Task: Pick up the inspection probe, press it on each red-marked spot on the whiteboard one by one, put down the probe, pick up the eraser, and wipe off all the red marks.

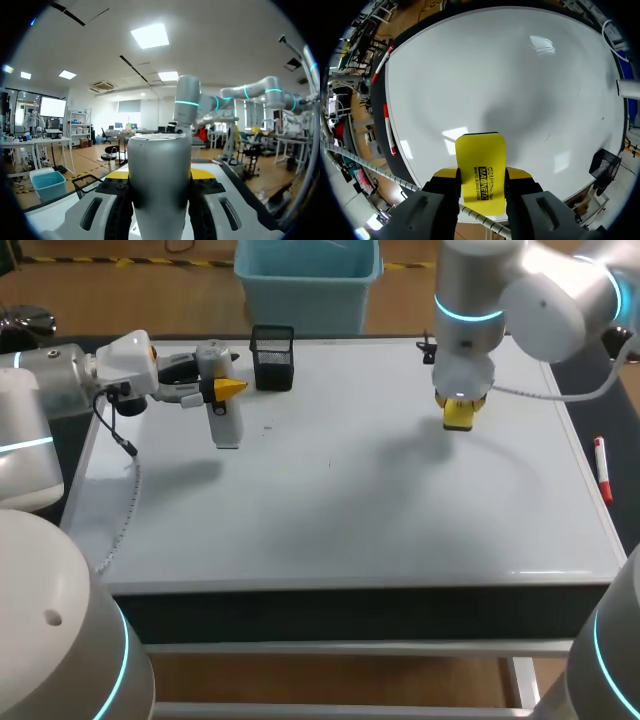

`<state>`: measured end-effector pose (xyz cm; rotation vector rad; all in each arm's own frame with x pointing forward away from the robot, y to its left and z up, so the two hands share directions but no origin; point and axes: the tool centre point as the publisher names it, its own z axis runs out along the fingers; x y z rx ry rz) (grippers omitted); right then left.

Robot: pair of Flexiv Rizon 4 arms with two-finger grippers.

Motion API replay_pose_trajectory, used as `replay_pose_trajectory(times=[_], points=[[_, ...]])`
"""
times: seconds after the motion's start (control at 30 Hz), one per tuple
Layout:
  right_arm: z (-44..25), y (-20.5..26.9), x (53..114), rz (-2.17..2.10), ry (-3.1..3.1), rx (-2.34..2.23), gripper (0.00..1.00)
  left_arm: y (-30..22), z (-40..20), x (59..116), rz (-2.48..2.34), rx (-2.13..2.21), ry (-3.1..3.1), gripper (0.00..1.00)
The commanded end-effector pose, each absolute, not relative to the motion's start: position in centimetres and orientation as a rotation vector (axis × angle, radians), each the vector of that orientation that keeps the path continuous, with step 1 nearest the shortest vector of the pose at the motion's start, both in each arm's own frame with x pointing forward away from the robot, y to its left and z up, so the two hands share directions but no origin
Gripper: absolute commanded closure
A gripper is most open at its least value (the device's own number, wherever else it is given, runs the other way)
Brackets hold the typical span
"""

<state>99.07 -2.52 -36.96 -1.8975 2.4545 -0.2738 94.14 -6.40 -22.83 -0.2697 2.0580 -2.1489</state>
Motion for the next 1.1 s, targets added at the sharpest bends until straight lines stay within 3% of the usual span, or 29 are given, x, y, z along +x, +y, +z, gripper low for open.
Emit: replay_pose_trajectory(times=[0.03, 0.43, 1.1], points=[[-38.4, -1.6, 102.8, -0.236, 2.487, -1.948, 1.0, -6.4, -22.7, 94.2, -2.15, -0.269, 2.059, 1.0], [-39.2, 1.7, 108.1, -0.185, 2.421, -2.048, 1.0, -6.4, -22.7, 94.2, -2.15, -0.269, 2.059, 1.0], [-40.9, 2.8, 113.4, -0.069, 2.422, -2.086, 1.0, -6.4, -22.7, 94.2, -2.15, -0.269, 2.059, 1.0]])
